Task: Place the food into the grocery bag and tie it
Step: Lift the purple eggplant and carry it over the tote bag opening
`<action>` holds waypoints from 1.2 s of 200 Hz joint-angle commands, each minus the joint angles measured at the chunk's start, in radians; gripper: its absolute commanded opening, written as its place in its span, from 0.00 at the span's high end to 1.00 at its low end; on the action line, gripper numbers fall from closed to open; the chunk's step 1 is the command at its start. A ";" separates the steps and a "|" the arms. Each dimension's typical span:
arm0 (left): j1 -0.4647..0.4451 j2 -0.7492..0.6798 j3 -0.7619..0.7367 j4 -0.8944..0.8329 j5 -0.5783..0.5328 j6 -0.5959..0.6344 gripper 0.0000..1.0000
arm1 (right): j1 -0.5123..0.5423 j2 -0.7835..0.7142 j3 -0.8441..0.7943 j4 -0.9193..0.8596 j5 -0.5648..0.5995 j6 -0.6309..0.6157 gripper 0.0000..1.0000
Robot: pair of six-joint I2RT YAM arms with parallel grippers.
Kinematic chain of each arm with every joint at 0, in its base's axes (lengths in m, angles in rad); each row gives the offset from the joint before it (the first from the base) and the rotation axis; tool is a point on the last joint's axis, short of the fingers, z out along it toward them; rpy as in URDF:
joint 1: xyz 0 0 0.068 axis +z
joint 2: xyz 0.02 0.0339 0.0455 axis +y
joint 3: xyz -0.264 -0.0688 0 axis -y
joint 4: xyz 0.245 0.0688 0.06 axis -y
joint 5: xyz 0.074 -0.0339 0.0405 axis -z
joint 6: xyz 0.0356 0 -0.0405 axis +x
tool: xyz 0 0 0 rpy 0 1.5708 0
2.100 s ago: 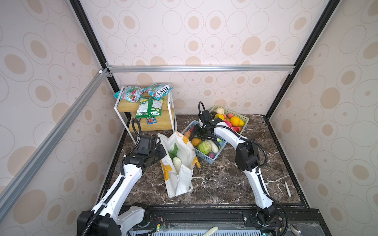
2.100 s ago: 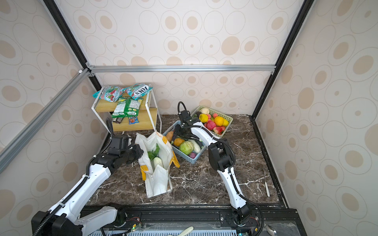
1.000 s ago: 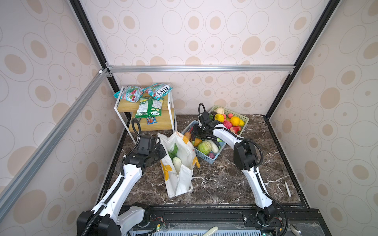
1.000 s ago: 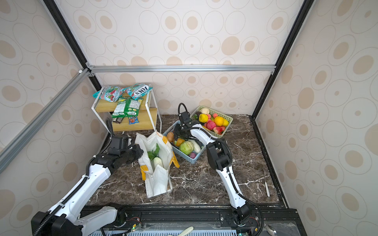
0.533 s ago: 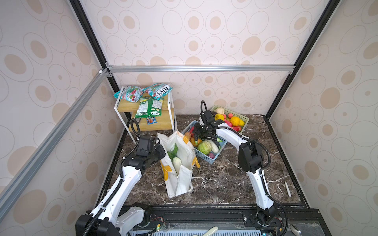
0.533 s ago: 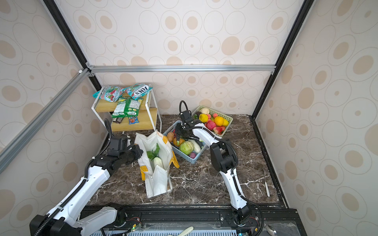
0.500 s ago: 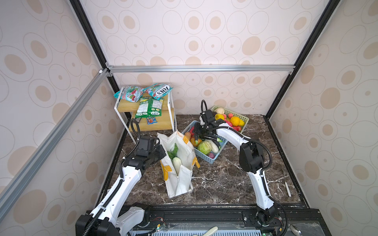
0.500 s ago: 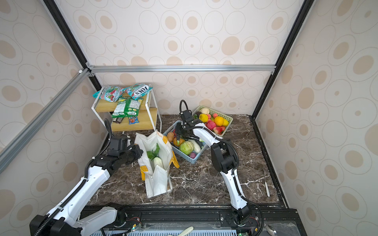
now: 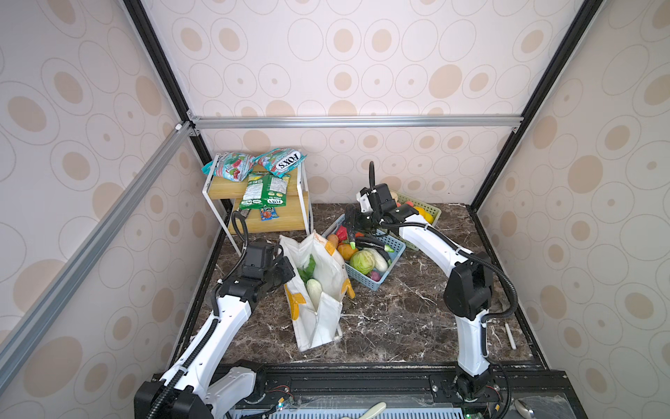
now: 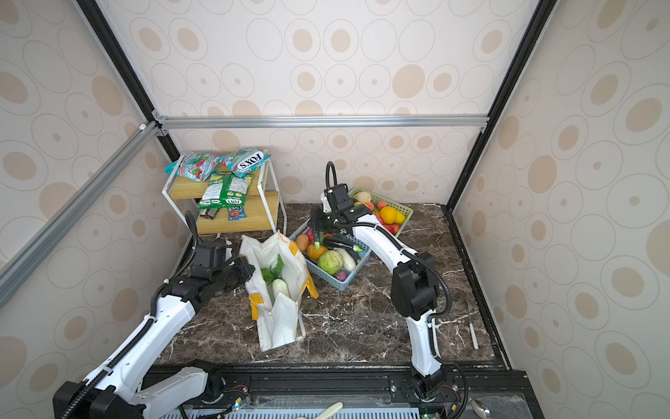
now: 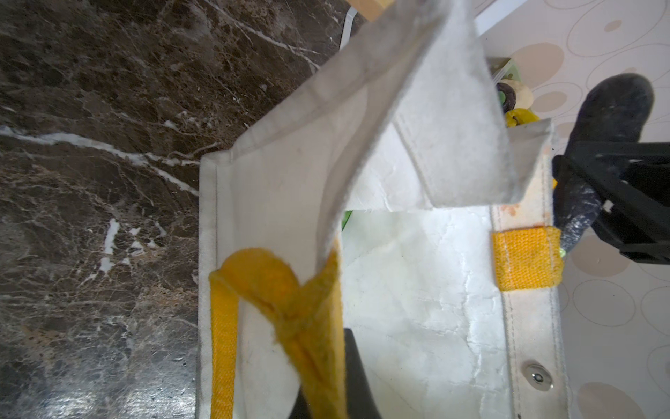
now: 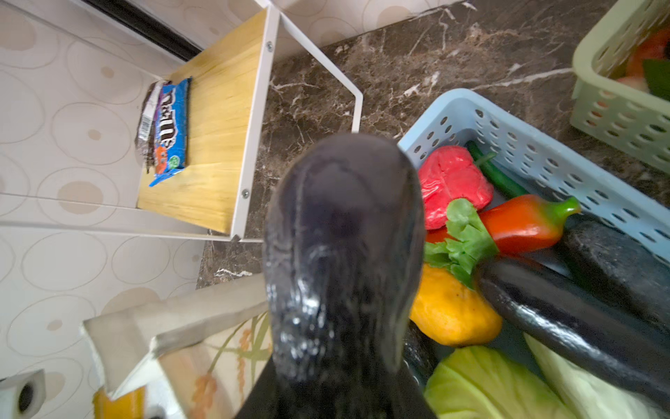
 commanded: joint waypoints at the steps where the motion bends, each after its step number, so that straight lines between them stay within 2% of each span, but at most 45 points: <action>1: 0.003 -0.004 0.011 0.015 0.012 0.010 1.00 | 0.027 -0.082 -0.038 0.010 -0.049 -0.042 0.70; 68: 0.001 0.015 0.028 0.023 0.027 0.022 1.00 | 0.101 -0.182 -0.076 -0.035 -0.091 -0.113 0.70; 119: 0.001 0.012 0.038 0.030 0.029 0.018 1.00 | 0.148 -0.171 -0.039 -0.090 -0.143 -0.150 0.70; 240: 0.000 0.000 0.054 0.023 0.038 0.012 1.00 | 0.284 -0.113 -0.044 -0.094 -0.252 -0.215 0.69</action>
